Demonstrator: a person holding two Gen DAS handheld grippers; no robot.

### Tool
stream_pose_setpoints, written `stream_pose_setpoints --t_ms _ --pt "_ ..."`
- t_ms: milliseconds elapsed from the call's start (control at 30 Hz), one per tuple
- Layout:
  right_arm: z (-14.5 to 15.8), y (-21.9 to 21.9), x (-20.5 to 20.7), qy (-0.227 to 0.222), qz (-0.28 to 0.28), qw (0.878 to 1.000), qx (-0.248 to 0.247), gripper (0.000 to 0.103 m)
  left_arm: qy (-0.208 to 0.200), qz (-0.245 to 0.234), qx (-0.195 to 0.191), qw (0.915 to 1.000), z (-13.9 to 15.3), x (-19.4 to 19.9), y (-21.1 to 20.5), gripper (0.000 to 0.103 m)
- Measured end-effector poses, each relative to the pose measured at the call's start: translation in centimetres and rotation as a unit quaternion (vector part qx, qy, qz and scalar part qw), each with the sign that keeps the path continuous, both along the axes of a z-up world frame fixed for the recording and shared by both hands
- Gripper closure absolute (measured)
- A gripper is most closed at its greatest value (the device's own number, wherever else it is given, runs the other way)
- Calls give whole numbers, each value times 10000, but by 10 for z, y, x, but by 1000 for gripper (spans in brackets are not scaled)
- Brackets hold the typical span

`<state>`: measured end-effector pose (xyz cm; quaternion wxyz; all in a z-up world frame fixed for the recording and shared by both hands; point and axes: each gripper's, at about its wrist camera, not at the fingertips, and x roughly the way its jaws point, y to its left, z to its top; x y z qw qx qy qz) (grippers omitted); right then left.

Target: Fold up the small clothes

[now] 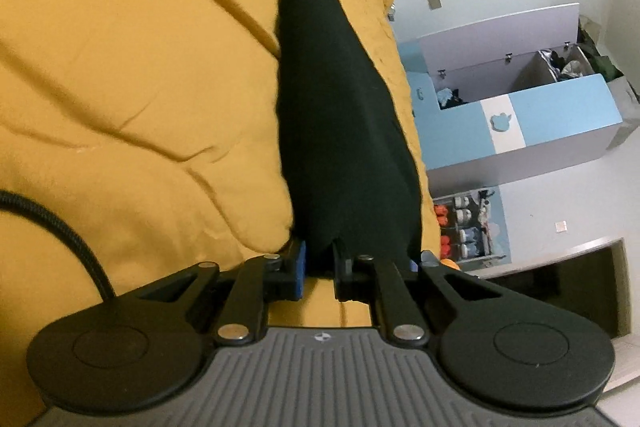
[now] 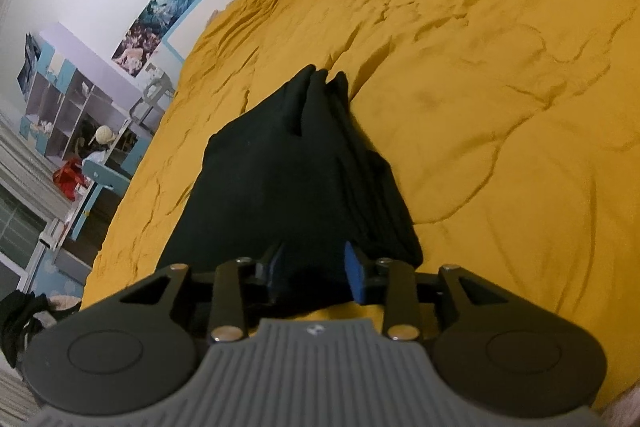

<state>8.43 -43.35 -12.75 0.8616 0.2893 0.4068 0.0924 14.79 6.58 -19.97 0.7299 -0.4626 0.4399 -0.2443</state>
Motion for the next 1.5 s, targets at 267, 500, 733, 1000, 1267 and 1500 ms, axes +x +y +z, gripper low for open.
stream_pose_setpoints --t_ms 267,500,733,1000,1267,1500 --pt "57 -18 64 -662 368 9970 -184 31 -321 -169 652 9972 36 37 2 32" --pt "10 -43 206 144 609 9969 479 25 88 -470 754 9960 20 58 -14 32" --pt "-48 -48 267 764 481 9881 1246 25 94 -533 891 9946 18 60 -19 27" --pt "-70 -27 291 874 631 9867 1220 20 1 -700 1116 9913 22 61 -35 19" --pt "-64 0 314 781 812 9916 640 80 -61 -788 1248 9890 24 57 -45 16" --pt "-89 -23 307 868 268 9910 982 83 -80 -832 1246 9887 25 56 -43 16"
